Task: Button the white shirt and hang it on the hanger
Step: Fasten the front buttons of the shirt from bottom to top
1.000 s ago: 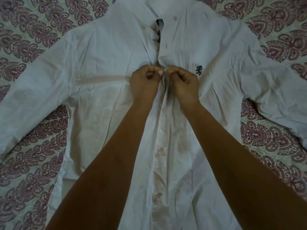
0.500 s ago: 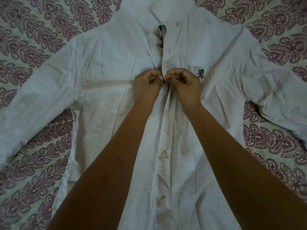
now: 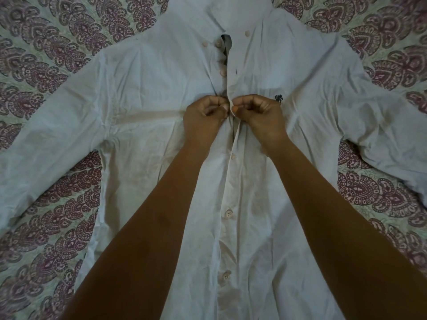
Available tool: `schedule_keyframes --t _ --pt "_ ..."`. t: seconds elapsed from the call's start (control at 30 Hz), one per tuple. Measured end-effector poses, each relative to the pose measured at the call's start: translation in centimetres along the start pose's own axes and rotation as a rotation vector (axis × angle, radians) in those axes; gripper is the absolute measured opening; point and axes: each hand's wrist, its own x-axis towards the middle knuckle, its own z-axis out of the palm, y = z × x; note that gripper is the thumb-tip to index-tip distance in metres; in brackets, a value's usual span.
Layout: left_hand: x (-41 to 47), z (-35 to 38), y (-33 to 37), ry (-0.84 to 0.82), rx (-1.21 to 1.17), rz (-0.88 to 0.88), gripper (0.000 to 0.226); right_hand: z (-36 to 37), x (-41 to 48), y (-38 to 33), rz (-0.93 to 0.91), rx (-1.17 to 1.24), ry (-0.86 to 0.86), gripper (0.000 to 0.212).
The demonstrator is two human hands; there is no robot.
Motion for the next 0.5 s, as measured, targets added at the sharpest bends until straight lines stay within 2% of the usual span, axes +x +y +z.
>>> schedule_keyframes --t 0.17,0.3,0.4,0.5 --pt "0.2 0.1 -0.1 0.02 0.042 0.014 0.019 1.0 -0.1 0.9 -0.035 -0.122 0.117 0.013" --pt "0.2 -0.1 0.6 0.016 -0.028 -0.095 0.018 2.2 -0.7 1.0 -0.077 -0.294 0.238 0.006" --pt "0.1 -0.1 0.8 -0.037 0.0 -0.078 0.011 3.5 -1.5 1.3 -0.152 -0.402 0.365 0.01" --pt "0.3 0.0 0.8 -0.023 -0.024 -0.081 0.011 4.6 -2.2 1.4 -0.181 -0.368 0.457 0.014"
